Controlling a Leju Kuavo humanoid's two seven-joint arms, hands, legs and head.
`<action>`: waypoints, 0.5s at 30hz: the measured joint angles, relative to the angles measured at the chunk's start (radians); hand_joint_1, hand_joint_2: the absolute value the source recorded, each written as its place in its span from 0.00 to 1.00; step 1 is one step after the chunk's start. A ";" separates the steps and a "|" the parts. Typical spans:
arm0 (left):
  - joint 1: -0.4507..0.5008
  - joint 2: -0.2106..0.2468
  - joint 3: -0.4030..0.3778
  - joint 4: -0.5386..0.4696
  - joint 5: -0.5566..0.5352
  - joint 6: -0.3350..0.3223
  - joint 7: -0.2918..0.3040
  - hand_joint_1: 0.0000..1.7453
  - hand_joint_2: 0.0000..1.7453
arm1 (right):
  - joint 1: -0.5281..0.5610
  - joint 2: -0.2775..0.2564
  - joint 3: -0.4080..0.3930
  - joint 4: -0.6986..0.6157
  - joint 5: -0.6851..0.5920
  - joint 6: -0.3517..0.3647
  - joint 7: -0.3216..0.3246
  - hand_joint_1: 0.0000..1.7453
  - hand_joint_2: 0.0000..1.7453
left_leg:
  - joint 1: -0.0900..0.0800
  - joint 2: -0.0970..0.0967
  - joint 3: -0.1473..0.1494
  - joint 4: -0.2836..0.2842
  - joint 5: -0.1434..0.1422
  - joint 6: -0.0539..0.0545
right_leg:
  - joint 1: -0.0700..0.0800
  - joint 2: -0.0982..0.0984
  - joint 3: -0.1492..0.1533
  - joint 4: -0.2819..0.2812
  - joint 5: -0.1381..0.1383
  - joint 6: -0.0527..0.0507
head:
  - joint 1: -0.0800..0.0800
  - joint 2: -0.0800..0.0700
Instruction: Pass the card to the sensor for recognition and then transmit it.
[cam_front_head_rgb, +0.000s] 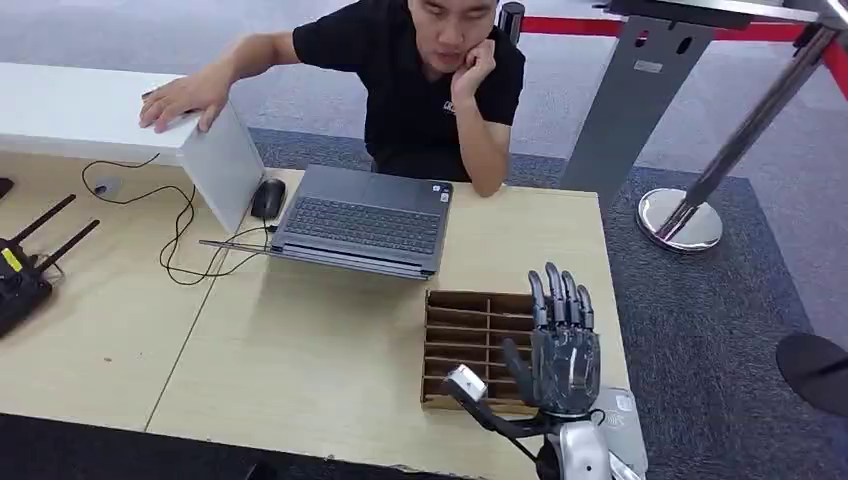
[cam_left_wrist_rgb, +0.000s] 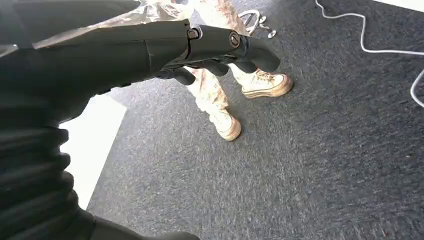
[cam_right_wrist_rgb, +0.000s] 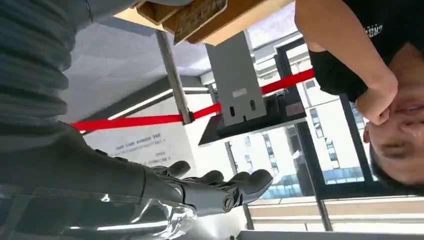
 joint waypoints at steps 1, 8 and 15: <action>0.000 0.000 -0.002 0.000 0.001 0.000 0.002 0.00 1.00 | 0.000 0.003 0.000 -0.003 -0.002 0.000 -0.003 0.00 1.00 | 0.000 0.000 0.000 0.000 0.000 0.000 | 0.000 0.000 0.000 0.000 0.000 0.000 | 0.000 0.000; 0.000 0.000 -0.012 0.000 0.002 0.000 0.011 0.00 1.00 | 0.004 0.042 0.004 -0.003 -0.035 0.000 -0.069 0.00 1.00 | 0.000 0.000 0.000 0.000 0.000 0.000 | 0.000 0.000 0.000 0.000 0.000 0.000 | 0.000 0.000; 0.000 0.000 -0.013 0.000 -0.002 0.000 0.020 0.00 1.00 | 0.021 0.081 0.004 0.011 -0.055 0.000 -0.116 0.00 1.00 | 0.000 0.000 0.000 0.000 0.000 0.000 | 0.000 0.000 0.000 0.000 0.000 0.000 | 0.000 0.000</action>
